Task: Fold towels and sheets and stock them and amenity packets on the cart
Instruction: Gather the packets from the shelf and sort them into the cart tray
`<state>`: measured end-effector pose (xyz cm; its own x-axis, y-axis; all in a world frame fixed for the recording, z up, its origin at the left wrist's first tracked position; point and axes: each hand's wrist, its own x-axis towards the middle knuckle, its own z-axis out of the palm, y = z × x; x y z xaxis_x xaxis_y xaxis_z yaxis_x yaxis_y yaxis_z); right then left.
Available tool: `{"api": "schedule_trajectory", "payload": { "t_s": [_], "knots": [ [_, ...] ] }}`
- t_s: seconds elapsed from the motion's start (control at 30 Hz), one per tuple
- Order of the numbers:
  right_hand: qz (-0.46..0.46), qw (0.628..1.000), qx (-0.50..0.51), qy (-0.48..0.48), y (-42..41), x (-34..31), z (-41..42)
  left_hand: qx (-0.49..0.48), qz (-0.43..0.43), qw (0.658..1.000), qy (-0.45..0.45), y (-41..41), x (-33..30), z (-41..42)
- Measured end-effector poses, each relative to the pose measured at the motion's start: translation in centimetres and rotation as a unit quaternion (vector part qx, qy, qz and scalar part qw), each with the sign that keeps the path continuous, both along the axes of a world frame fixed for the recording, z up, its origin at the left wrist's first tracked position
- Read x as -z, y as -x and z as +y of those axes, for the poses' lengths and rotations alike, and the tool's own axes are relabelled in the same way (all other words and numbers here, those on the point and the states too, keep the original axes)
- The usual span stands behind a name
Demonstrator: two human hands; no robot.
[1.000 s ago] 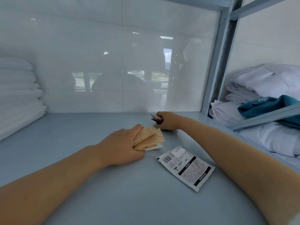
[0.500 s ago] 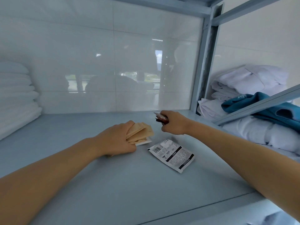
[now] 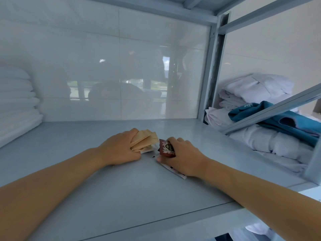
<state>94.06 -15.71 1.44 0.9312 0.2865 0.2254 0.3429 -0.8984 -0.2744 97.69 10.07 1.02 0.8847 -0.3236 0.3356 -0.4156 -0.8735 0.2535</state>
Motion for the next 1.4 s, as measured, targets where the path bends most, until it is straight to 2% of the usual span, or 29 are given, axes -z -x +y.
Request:
{"api": "schedule_trajectory", "payload": {
  "t_s": [0.23, 0.53, 0.7, 0.87, 1.17, 1.4],
  "knots": [
    [0.057, 0.997, -0.037, 0.023, -0.5, -0.6, -0.5, -0.016, 0.063, 0.998, 0.008, -0.3, -0.6, 0.2],
    [0.095, 0.993, -0.044, 0.048, -2.1, -2.0, -0.4, -0.033, 0.057, 0.997, -0.047, -1.0, -1.0, -0.2],
    [0.052, 0.998, -0.012, -0.017, -2.1, -1.1, -0.9, -0.028, 0.018, 0.999, -0.037, -0.7, -0.3, 0.2],
    [-0.002, 0.998, 0.058, 0.001, -0.2, -0.3, -2.6, -0.018, 0.000, 0.999, -0.034, 0.7, -0.5, 0.0],
    [-0.047, 0.989, 0.136, -0.037, 8.5, -2.9, -8.8, 0.103, -0.038, 0.994, 0.018, 6.2, -3.9, -6.1],
    [-0.103, 0.978, 0.181, -0.022, 17.6, -6.8, -15.5, 0.237, -0.051, 0.966, 0.093, 11.5, -5.4, -14.8]
  ]
}}
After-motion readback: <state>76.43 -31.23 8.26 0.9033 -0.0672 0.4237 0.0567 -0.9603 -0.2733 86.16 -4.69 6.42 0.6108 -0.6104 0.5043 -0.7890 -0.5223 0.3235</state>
